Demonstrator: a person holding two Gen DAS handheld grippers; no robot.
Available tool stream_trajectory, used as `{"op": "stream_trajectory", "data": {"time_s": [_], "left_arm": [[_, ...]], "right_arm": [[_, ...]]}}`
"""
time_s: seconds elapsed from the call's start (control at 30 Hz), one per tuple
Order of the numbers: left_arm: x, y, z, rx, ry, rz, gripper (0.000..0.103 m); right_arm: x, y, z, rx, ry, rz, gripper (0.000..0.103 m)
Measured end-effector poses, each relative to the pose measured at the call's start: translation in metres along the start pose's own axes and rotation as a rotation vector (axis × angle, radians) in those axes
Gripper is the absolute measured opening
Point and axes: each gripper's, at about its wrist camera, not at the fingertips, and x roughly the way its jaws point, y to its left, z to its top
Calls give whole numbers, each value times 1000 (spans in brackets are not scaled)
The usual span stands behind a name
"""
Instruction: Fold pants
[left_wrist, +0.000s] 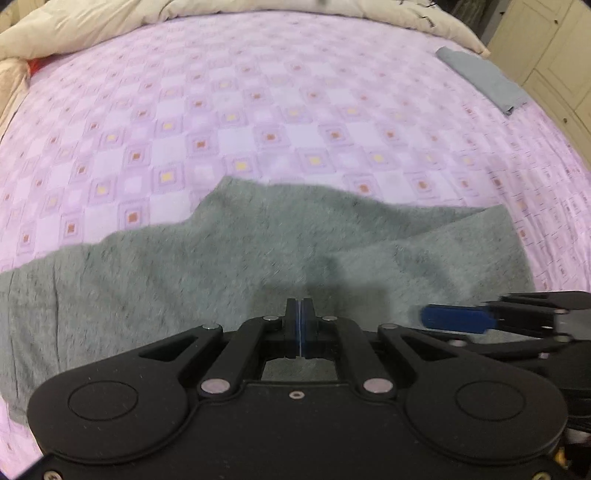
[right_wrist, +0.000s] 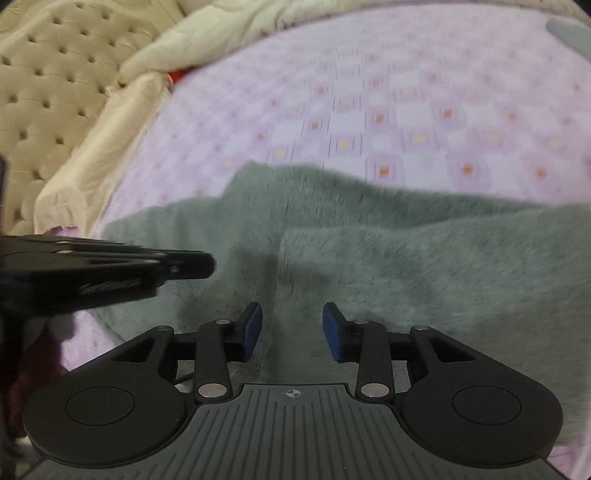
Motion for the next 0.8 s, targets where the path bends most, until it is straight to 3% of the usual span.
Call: {"op": "stream_trajectory", "data": {"time_s": [0.13, 0.23, 0.37, 0.43, 0.57, 0.67, 0.8], "left_arm": [[-2, -19, 7, 31, -17, -53, 7], [13, -41, 4, 56, 14, -70, 7], [45, -58, -12, 54, 143, -49, 8], [63, -61, -29, 70, 235, -4, 8], [55, -67, -42, 89, 194, 37, 8], [45, -66, -43, 25, 166, 54, 8], [28, -58, -49, -85, 123, 111, 8]], "right_arm": [[-43, -28, -4, 28, -55, -49, 35], [-45, -58, -8, 71, -44, -122, 35], [-37, -106, -25, 136, 62, -232, 35], [-35, -123, -34, 159, 135, -250, 31], [-54, -123, -31, 113, 120, -210, 31], [-67, -117, -14, 52, 33, -183, 31], [-55, -122, 14, 9, -2, -197, 31]]}}
